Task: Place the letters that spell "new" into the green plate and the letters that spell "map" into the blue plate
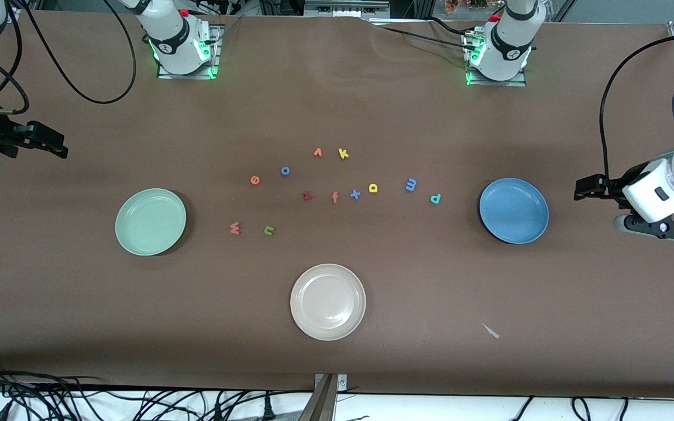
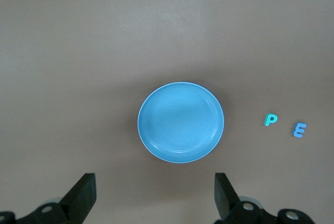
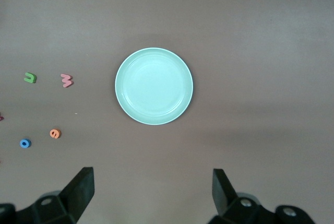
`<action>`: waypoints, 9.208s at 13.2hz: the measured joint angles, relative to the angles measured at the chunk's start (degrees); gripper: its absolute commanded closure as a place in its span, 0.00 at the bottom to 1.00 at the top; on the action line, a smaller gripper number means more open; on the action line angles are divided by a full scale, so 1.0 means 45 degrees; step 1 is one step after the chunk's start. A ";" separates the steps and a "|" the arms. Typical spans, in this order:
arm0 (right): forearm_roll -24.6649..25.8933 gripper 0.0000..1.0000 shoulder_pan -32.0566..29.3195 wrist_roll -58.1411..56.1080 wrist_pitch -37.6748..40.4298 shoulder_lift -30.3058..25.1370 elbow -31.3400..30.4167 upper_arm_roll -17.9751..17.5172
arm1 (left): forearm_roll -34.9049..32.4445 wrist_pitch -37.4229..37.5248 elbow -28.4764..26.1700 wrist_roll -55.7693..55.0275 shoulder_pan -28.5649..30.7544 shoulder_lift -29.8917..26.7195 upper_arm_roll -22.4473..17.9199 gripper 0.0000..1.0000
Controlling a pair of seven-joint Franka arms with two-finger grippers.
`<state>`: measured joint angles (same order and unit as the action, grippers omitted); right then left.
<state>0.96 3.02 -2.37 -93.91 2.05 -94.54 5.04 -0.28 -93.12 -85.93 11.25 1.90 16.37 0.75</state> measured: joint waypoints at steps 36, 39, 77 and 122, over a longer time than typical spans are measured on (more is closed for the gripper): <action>0.0000 0.00 0.0003 -0.0001 0.0012 0.0010 -0.0021 0.0001 | 0.0727 -0.6305 -0.5900 -0.5904 -0.0544 0.0572 0.3636 0.04; 0.0000 0.00 0.0003 -0.0001 0.0013 0.0012 -0.0025 0.0001 | 0.0727 -0.8081 -0.6758 -0.6738 -0.1251 0.1402 0.3676 0.03; -0.0017 0.00 0.4412 0.5633 -1.0115 0.5417 -0.3585 -0.0592 | -0.1205 -0.9899 -0.7512 -0.8934 -0.1847 0.3008 0.3697 0.44; -0.1852 0.00 0.3413 -0.1721 -0.9325 0.3610 -0.6676 0.2837 | -0.1211 -0.6455 -0.5801 -0.3869 0.2084 0.2804 0.3584 0.00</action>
<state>-7.38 18.37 -10.12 -135.87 18.29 -124.59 17.81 -5.73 -122.17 -112.04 -6.16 11.28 28.99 16.87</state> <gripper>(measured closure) 0.736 0.352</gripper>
